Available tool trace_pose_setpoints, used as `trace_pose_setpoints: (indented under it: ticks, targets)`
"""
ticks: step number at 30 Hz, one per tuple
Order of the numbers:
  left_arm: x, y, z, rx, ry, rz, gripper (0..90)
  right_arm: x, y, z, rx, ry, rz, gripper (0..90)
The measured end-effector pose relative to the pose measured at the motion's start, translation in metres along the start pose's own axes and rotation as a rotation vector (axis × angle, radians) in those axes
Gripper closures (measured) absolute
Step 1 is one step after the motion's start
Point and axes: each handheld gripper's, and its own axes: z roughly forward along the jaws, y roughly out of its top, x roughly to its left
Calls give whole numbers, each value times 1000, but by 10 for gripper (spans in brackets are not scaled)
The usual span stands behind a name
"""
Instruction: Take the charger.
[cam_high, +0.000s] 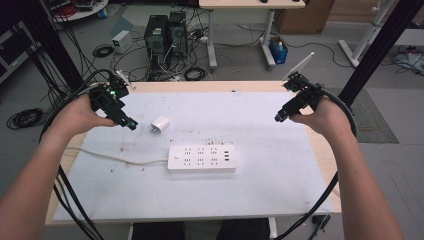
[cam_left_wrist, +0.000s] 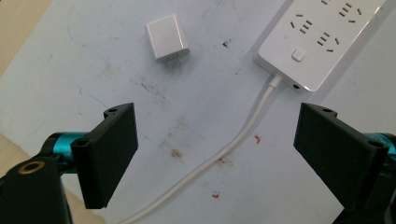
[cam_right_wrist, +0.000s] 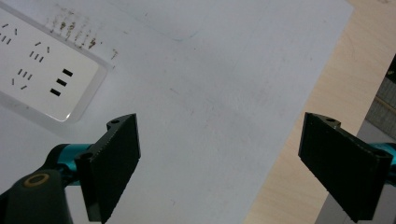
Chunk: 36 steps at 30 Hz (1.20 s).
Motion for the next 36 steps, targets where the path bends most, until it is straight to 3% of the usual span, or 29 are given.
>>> trace_pose_setpoints:
  ticks: [11,17,27,32,36]
  targets:
    - [1,7,8,6,2,-16,137,-1,0,3,5,-5,-13,122]
    - [4,19,28,8,-12,-37,137,-3,-1,7,-2,4,-1,122]
    - [17,36,71,36,-23,-136,137,-3,-3,10,-10,11,6,122]
    - [27,43,102,71,-19,-219,138,-4,-3,12,-13,14,6,122]
    - [33,46,120,90,-19,-254,139,-4,-4,13,-15,18,10,122]
